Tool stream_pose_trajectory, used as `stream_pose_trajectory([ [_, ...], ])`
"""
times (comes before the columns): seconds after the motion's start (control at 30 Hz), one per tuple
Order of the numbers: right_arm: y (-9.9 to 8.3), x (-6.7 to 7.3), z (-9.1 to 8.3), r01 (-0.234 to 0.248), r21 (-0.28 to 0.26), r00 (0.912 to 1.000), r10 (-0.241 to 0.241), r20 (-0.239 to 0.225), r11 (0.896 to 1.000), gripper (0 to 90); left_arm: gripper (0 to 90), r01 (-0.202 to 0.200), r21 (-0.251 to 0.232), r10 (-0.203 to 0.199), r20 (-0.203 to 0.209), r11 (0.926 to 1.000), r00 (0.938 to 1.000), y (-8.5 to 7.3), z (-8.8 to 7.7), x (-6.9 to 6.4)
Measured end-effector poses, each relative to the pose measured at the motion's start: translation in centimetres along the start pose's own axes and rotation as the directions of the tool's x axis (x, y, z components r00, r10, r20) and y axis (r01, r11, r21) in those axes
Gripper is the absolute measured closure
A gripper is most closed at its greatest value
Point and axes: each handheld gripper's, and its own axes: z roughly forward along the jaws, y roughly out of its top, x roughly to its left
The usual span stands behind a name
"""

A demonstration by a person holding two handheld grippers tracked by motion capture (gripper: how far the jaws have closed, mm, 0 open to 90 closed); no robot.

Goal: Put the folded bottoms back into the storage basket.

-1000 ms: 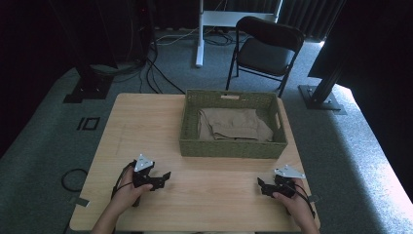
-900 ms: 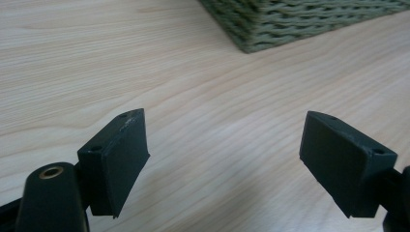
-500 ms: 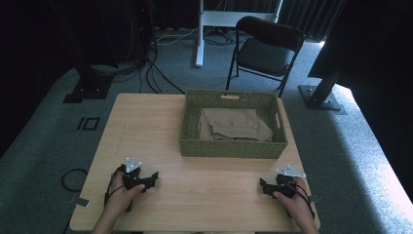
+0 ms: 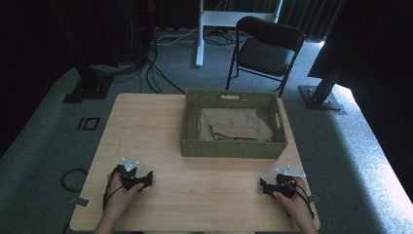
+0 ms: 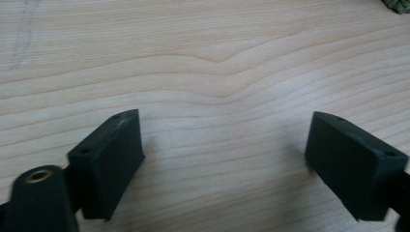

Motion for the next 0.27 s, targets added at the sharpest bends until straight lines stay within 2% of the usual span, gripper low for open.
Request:
stream_pose_trajectory([
  [0.27,0.00,-0.02,0.00,0.000,0.000,1.0000,0.000,-0.001,1.000,12.2,11.0,-0.001,0.003,0.001,0.003,1.0000,1.0000,0.01,0.03,-0.03],
])
